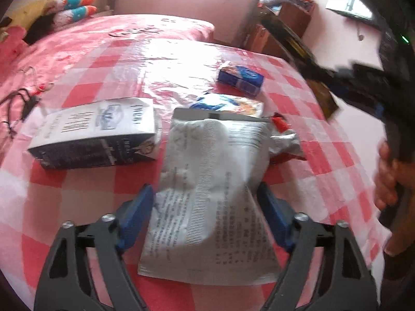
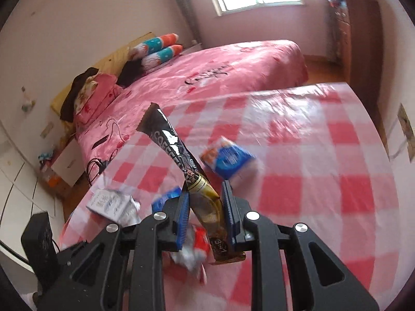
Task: Collect trash
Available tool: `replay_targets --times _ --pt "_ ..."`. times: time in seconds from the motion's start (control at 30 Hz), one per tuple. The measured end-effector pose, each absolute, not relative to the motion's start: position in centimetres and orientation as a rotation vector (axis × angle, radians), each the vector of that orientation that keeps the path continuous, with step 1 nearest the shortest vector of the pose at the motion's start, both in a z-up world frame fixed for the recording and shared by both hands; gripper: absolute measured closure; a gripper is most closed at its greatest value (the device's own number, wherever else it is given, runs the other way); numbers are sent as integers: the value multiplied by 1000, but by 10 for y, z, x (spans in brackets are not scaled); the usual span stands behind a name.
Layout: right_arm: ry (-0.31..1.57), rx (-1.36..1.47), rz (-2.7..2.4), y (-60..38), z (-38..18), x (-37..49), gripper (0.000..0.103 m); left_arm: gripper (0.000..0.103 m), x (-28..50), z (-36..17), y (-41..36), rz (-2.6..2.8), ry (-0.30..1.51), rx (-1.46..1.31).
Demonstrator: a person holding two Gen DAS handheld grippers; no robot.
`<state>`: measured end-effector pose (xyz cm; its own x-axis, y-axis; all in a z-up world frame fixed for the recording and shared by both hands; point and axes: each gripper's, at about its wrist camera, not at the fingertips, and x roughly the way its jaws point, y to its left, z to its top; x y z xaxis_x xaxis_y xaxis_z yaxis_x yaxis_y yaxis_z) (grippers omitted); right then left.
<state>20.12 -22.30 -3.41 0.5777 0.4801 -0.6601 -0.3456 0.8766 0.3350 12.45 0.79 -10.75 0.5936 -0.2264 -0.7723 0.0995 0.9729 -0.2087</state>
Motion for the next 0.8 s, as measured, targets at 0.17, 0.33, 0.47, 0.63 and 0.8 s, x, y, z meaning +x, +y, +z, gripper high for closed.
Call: replay_targets --times 0.17,0.33,0.47,0.63,0.8 --pt "937 173 468 -229 -71 164 78 29 121 -107 8 -165 919 -151" --pt "980 161 476 -227 -91 131 77 30 110 -106 8 -165 921 -145" --pt "972 116 492 -214 -89 112 70 31 102 -106 10 -166 926 -138" --pt "931 95 461 -209 -83 114 49 31 90 -102 16 -159 915 -137" --pt "917 101 433 -210 -81 131 49 31 75 -97 23 -149 896 -120"
